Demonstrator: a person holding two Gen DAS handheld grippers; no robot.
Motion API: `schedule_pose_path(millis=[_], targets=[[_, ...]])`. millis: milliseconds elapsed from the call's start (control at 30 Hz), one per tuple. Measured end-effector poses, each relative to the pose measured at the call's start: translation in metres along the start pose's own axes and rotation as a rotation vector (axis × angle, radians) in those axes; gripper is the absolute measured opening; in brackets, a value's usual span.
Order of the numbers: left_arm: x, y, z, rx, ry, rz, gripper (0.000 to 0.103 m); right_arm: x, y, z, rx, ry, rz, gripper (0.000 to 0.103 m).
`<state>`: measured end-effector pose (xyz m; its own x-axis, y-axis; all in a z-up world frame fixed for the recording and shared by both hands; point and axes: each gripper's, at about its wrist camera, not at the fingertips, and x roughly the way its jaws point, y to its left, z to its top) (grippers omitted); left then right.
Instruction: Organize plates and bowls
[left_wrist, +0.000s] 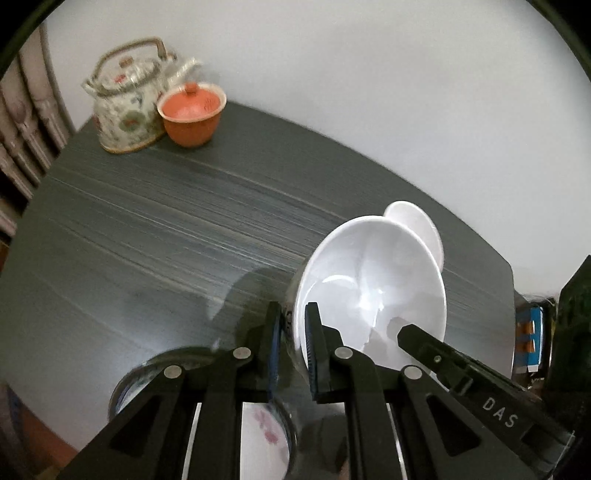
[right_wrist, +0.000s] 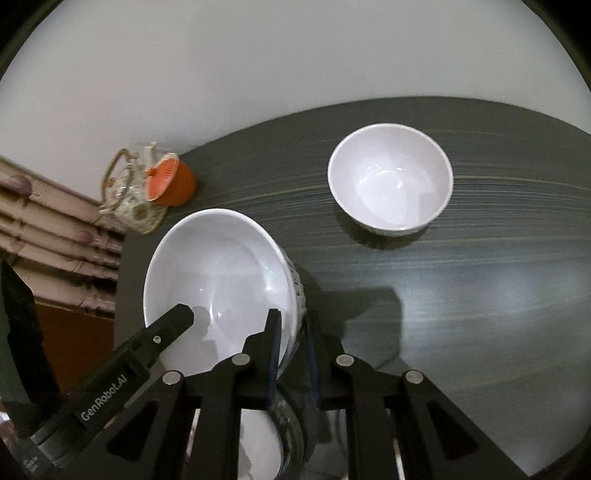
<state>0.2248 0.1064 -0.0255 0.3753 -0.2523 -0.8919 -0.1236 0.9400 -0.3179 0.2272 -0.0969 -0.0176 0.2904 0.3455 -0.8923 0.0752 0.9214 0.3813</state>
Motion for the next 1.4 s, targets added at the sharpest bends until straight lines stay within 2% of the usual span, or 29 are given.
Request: schedule_pose_path(millis=[133, 233, 367, 467, 600, 833, 1033, 1400], targets=[[-0.038, -0.015, -0.017, 0.016, -0.03, -0.006, 0.01, -0.036, 0.002, -0.02, -0.02, -0.031, 0.009, 0.014], [-0.052, -0.03, -0.038, 0.034, -0.038, -0.021, 0.01, -0.062, -0.005, -0.038, -0.026, -0.052, 0.008, 0.014], [-0.06, -0.047, -0.061, 0.057, -0.024, -0.033, 0.01, -0.088, -0.019, -0.064, -0.024, -0.071, -0.009, 0.014], [-0.066, -0.062, -0.089, 0.074, 0.003, -0.045, 0.01, -0.1, -0.033, -0.083, -0.008, -0.087, -0.025, 0.014], [-0.059, -0.081, -0.121, 0.099, 0.05, -0.049, 0.01, -0.111, -0.058, -0.11, 0.019, -0.094, -0.05, 0.014], [-0.025, -0.101, -0.158, 0.137, 0.149, -0.041, 0.01, -0.102, -0.095, -0.14, 0.081, -0.064, -0.08, 0.014], [0.004, -0.108, -0.175, 0.158, 0.212, 0.004, 0.01, -0.079, -0.114, -0.155, 0.108, -0.013, -0.097, 0.014], [0.032, -0.115, -0.183, 0.182, 0.255, 0.057, 0.01, -0.051, -0.132, -0.164, 0.12, 0.044, -0.122, 0.014]])
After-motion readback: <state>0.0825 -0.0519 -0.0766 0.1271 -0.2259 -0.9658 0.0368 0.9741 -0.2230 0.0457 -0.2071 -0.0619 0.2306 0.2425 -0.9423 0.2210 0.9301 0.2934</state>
